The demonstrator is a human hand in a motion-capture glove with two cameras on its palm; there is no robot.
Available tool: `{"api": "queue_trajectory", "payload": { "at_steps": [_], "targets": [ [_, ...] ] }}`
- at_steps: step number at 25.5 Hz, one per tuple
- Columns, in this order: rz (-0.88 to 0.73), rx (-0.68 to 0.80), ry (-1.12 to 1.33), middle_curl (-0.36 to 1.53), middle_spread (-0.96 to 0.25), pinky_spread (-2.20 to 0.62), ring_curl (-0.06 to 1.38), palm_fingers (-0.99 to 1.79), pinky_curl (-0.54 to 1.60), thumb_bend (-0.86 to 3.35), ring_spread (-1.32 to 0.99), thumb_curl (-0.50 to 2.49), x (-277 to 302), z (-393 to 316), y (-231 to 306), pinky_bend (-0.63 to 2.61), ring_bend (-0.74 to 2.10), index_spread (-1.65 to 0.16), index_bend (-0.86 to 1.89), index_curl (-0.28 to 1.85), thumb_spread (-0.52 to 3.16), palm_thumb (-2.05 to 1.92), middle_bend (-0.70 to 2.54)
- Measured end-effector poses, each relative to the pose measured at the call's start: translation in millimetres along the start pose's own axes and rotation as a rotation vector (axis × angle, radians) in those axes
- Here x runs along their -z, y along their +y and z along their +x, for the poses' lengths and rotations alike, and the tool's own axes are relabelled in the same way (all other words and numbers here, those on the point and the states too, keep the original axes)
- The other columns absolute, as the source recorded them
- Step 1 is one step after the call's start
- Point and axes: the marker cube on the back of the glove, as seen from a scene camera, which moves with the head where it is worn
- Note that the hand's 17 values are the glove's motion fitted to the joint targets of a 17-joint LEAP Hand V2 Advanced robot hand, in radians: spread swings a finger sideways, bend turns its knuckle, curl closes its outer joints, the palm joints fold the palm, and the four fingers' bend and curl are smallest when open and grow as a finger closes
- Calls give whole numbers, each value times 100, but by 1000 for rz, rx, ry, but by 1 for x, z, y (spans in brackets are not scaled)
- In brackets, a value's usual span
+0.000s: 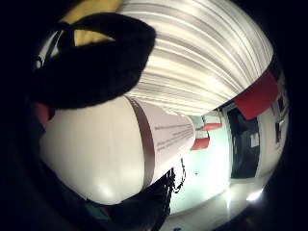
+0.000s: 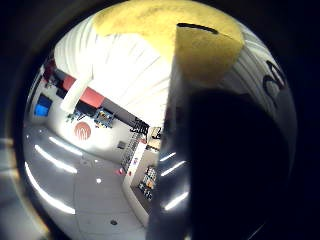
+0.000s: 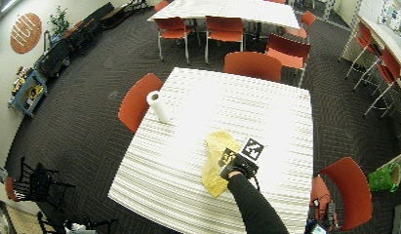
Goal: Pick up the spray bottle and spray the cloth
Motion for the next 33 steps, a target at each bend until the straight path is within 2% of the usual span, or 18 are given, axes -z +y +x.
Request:
{"api": "queue_trajectory", "payload": {
  "at_steps": [4, 11, 18, 23, 33],
  "targets": [
    [101, 154, -70, 56, -3, 10, 46, 108, 30, -2, -10, 76, 14, -19, 15, 16, 43, -16, 36, 61, 69, 113, 34],
    [347, 518, -248, 58, -3, 10, 46, 108, 30, -2, -10, 77, 34, -46, 51, 15, 42, -17, 36, 62, 67, 114, 33],
    [579, 857, -555, 59, -2, 12, 46, 103, 28, -2, -8, 77, 30, -40, 67, 10, 40, -16, 37, 63, 67, 113, 34],
    [664, 922, -684, 61, -2, 14, 47, 100, 25, -2, -7, 78, 26, -29, 68, 8, 40, -16, 39, 65, 67, 114, 38],
    [712, 880, -725, 63, -2, 17, 47, 101, 21, -2, -8, 79, 26, -28, 70, 9, 43, -14, 38, 65, 65, 115, 41]
  ]
}}
